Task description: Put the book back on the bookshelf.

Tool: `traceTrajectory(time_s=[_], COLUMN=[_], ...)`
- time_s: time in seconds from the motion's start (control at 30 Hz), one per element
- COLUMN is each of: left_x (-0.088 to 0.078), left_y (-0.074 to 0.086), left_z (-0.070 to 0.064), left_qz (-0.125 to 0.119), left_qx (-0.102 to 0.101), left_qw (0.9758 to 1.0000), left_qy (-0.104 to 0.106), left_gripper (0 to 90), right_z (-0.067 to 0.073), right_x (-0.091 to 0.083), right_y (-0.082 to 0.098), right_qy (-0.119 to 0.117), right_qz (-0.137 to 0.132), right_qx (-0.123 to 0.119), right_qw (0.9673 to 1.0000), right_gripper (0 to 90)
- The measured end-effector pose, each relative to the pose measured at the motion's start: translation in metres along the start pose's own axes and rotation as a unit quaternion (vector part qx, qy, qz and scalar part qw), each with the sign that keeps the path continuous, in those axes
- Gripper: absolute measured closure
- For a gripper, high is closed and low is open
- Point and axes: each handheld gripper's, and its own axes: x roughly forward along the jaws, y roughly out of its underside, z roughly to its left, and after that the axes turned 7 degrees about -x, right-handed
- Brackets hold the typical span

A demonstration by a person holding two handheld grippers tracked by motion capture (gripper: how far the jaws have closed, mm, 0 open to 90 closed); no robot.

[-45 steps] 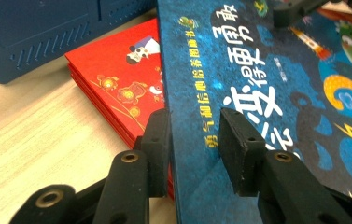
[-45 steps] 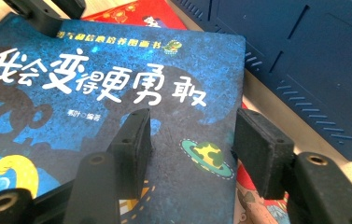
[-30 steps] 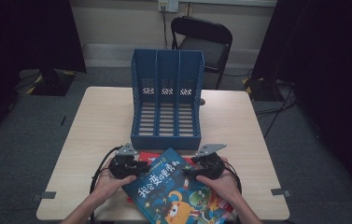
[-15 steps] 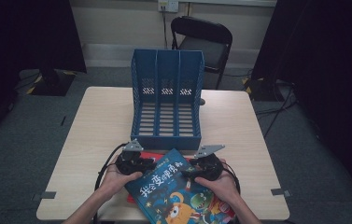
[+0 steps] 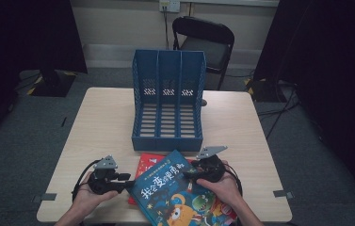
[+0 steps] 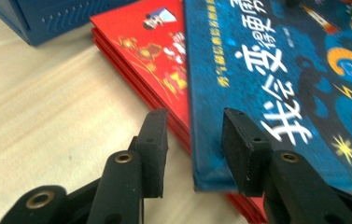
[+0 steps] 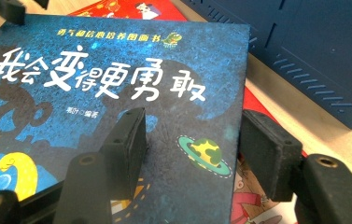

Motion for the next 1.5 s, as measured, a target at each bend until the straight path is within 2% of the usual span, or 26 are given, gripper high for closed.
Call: traceTrajectory(time_s=[0.1,0.43,0.5,0.6,0.7,0.83,0.93,1.07,1.13,1.17,1.23,1.33,1.37,1.47,1.5], left_x=[-0.002,-0.005,-0.005,-0.005,-0.004,0.001,0.006,0.013,0.015,0.018,0.020,0.024,0.026,0.030,0.034], left_y=[0.003,0.010,0.011,0.012,0.013,0.008,0.002,-0.007,-0.008,-0.012,-0.013,-0.017,-0.020,-0.026,-0.030], left_z=[-0.002,0.000,0.000,0.000,0.001,0.002,0.005,0.004,0.004,0.005,0.005,0.009,0.010,0.009,0.010], left_qz=[0.002,-0.001,-0.005,-0.005,-0.016,-0.021,-0.024,-0.030,-0.031,-0.035,-0.037,-0.042,-0.041,-0.037,-0.038], left_qx=[0.006,0.006,0.011,0.010,0.008,0.010,0.003,0.016,0.015,0.009,0.009,-0.002,-0.015,-0.004,-0.006], left_qw=[1.0000,1.0000,0.9999,0.9999,0.9998,0.9997,0.9997,0.9990,0.9989,0.9988,0.9987,0.9987,0.9986,0.9985,0.9982], left_qy=[0.003,0.008,0.007,0.005,0.008,-0.004,-0.010,-0.029,-0.031,-0.031,-0.033,-0.029,-0.030,-0.041,-0.046], left_gripper=[61.1,60.9,61.2,61.2,61.0,61.0,60.5,60.1,62.3,63.7,63.7,63.7,62.9,62.4,62.6], right_z=[0.000,0.000,0.000,0.001,0.002,0.004,0.002,0.001,0.001,0.002,0.002,0.001,0.002,0.002,0.002], right_x=[0.000,0.000,0.000,0.000,-0.001,-0.005,-0.009,-0.014,-0.014,-0.017,-0.018,-0.021,-0.023,-0.024,-0.026], right_y=[0.000,0.000,0.000,0.000,0.000,0.002,0.005,0.010,0.011,0.014,0.015,0.020,0.022,0.023,0.025], right_qy=[-0.001,0.001,0.001,0.003,0.007,0.021,0.027,0.040,0.044,0.054,0.056,0.061,0.065,0.070,0.075], right_qz=[-0.001,-0.001,-0.001,-0.002,0.000,0.003,0.003,0.002,0.000,0.000,-0.001,-0.009,-0.010,-0.012,-0.012], right_qx=[0.000,-0.002,-0.001,-0.001,-0.002,-0.001,0.006,0.017,0.022,0.032,0.035,0.043,0.045,0.046,0.050], right_qw=[1.0000,1.0000,1.0000,1.0000,1.0000,0.9998,0.9996,0.9990,0.9988,0.9980,0.9978,0.9972,0.9968,0.9964,0.9958], right_gripper=[41.6,41.7,41.7,41.7,41.7,41.6,41.5,41.3,41.3,41.3,41.3,41.3,41.2,40.9,40.7])
